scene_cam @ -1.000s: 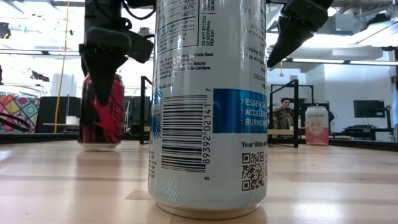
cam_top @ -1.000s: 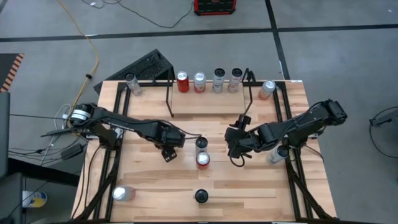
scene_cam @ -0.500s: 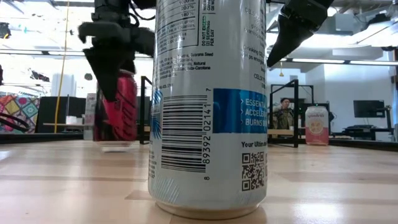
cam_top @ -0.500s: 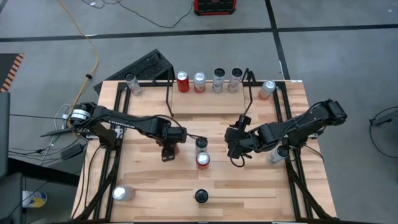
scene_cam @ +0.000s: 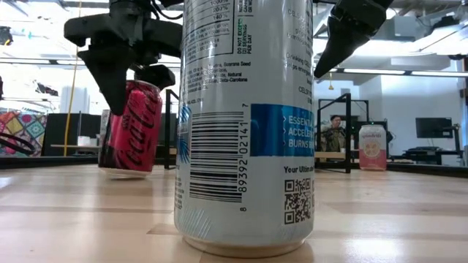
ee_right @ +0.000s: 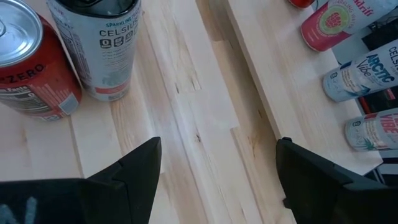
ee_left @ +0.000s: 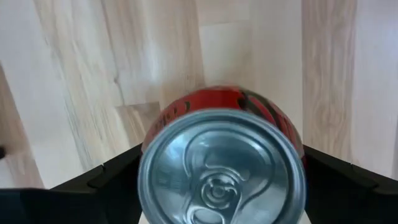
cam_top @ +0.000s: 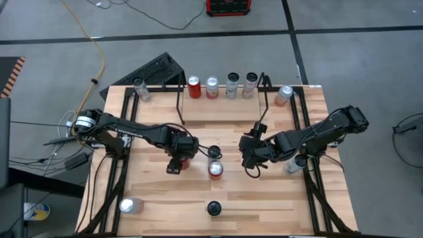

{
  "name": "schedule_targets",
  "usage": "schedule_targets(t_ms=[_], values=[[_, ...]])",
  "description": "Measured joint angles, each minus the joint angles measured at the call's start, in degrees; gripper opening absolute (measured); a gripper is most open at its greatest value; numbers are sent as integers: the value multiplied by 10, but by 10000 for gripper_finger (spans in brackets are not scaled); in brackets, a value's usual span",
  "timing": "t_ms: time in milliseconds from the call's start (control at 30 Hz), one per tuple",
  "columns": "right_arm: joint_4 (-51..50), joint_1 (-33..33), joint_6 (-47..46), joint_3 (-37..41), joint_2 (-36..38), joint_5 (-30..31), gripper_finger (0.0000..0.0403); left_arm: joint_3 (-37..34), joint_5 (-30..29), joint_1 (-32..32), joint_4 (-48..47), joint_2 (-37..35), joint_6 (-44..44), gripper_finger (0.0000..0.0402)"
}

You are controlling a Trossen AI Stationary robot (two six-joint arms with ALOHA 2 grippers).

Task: Place canned beverage on shelf
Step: Put the top red black soda can on the shelf aligned with the other red black soda can

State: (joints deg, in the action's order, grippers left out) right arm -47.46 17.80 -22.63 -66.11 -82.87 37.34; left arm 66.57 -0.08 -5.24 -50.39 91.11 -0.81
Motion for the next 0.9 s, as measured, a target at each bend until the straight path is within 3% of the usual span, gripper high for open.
schedule_targets(t_ms=[467,733,900], values=[[0,-3,2,0,0,0,290,5,3,1,-24,0,-58,331],[0,-3,2,0,0,0,290,78,3,1,-103,0,-83,332],[0,-3,0,0,0,0,290,106,11,1,-91,-1,-182,332]])
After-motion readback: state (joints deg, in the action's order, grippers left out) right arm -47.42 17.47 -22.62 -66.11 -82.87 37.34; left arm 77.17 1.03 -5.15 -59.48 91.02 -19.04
